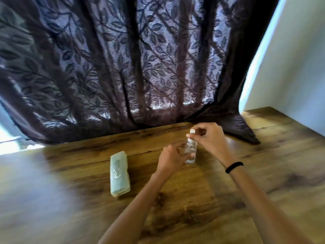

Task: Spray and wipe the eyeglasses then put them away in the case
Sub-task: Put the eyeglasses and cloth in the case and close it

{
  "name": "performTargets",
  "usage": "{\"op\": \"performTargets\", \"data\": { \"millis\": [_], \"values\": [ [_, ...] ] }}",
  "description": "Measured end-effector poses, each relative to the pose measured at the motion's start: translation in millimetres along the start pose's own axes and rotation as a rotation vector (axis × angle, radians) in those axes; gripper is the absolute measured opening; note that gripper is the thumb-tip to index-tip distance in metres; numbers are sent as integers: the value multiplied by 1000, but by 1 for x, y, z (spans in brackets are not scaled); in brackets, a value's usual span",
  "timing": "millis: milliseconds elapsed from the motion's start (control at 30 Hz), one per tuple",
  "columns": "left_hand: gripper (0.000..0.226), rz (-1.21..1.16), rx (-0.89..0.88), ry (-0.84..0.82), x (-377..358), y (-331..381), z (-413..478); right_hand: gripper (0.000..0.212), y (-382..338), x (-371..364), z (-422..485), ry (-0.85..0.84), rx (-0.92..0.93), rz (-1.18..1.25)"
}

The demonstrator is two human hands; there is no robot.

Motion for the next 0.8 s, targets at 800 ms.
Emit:
{"op": "performTargets", "data": {
  "millis": [800],
  "values": [
    [40,371,214,272,174,-136,-21,18,-121,-202,50,-293,172,114]
  ]
}}
Point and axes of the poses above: each hand's wrist, its own z-axis towards the middle knuckle, its own x-axis out of the back of the hand, y = z × x, the point moved 9 cm from there along z, towards the middle knuckle, and after that the axes turned 14 degrees about -x, right-handed, at the moved point
